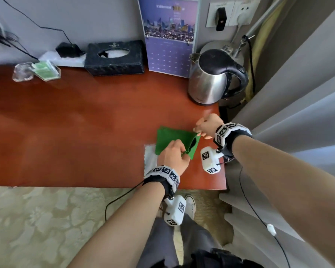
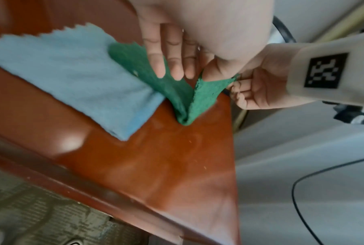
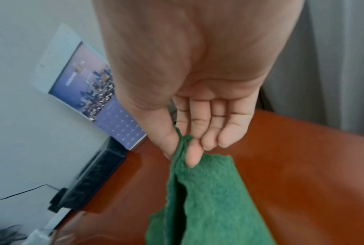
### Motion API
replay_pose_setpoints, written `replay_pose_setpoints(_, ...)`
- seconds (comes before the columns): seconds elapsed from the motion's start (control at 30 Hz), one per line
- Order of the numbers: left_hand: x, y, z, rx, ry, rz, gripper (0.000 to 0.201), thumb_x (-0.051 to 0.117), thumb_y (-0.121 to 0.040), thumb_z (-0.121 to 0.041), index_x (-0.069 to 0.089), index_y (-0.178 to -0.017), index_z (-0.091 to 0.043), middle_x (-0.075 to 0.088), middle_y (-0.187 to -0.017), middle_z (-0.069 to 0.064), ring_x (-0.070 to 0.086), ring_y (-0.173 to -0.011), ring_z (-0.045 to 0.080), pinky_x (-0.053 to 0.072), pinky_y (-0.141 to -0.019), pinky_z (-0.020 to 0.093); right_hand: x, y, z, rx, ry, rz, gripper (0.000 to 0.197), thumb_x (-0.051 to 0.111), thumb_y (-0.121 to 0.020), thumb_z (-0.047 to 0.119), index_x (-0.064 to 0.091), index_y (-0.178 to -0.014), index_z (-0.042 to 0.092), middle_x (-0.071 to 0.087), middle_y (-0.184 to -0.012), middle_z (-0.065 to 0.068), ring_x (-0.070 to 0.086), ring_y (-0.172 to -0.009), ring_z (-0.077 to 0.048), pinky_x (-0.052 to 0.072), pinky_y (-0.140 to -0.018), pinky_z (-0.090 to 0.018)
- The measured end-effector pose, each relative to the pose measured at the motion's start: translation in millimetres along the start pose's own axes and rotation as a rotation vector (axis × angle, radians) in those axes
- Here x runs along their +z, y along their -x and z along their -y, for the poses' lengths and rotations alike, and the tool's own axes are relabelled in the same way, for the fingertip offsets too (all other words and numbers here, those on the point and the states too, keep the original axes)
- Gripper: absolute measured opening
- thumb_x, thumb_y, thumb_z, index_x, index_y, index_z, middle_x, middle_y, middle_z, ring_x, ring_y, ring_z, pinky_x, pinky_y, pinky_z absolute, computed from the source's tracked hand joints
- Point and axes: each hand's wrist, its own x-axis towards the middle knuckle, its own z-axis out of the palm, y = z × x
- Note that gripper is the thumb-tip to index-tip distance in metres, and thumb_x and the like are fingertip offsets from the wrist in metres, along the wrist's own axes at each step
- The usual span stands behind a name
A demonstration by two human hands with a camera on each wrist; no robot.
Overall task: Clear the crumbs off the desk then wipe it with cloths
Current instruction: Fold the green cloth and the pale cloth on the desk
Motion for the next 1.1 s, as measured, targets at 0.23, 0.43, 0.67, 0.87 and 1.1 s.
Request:
replay_pose_setpoints(0.23,-24.8,-9.3,63.7,-0.188,-0.035,0.029,0.005,0.056,-0.082,-0.024,0.054,-0.086,-0.024,0.058,-0.095,-0.005,0.059,-0.08,0.024,0.044,-0.065,0.03,57.6,-13.0,51.6,-0.118,-0.003,-0.035,0.012,0.076,-0.075,0.013,0.065,-0.076,0.018,0.074,-0.076,-0.005,0.066,-0.066,-0.019,0.062,-0.069,-0.037)
replay_pose_setpoints(0.43,-34.9,-24.6,93.4,-0.191,-0.031,0.128,0.006,0.057,-0.082,-0.026,0.053,-0.087,-0.027,0.058,-0.096,-0.006,0.06,-0.079,0.02,0.054,-0.071,0.033,89.3,-29.9,63.6,-0.086,0.073,-0.031,0.013,0.075,-0.075,0.016,0.065,-0.082,0.021,0.072,-0.083,-0.003,0.063,-0.064,-0.017,0.058,-0.064,-0.028)
replay_pose_setpoints(0.67,-54.6,-73.7,103.3,-0.154,0.051,0.065,0.025,0.06,-0.085,-0.027,0.057,-0.109,-0.021,0.057,-0.109,-0.001,0.058,-0.096,0.02,0.048,-0.08,0.032,64.2,-40.3,57.8,-0.063,0.2,-0.114,0.01,0.067,-0.075,0.018,0.069,-0.082,0.024,0.071,-0.084,-0.001,0.066,-0.079,-0.02,0.057,-0.074,-0.03)
replay_pose_setpoints(0.87,-38.4,-111.8,85.3,-0.123,0.024,0.164,0.042,0.07,-0.085,-0.027,0.053,-0.121,-0.014,0.052,-0.12,0.004,0.058,-0.105,0.025,0.045,-0.085,0.03,53.6,-37.7,14.6,-0.063,0.445,-0.065,0.029,0.074,-0.076,0.023,0.065,-0.104,0.022,0.063,-0.103,-0.001,0.057,-0.09,-0.02,0.048,-0.078,-0.028)
replay_pose_setpoints(1.1,-29.6,-129.2,82.0,-0.043,-0.163,0.285,0.035,0.073,-0.085,-0.025,0.058,-0.115,-0.016,0.052,-0.116,0.008,0.06,-0.103,0.029,0.049,-0.091,0.037,66.1,-36.4,3.4,-0.002,0.423,-0.093,0.035,0.066,-0.081,0.012,0.06,-0.115,0.017,0.063,-0.107,-0.008,0.058,-0.092,-0.026,0.045,-0.069,-0.028)
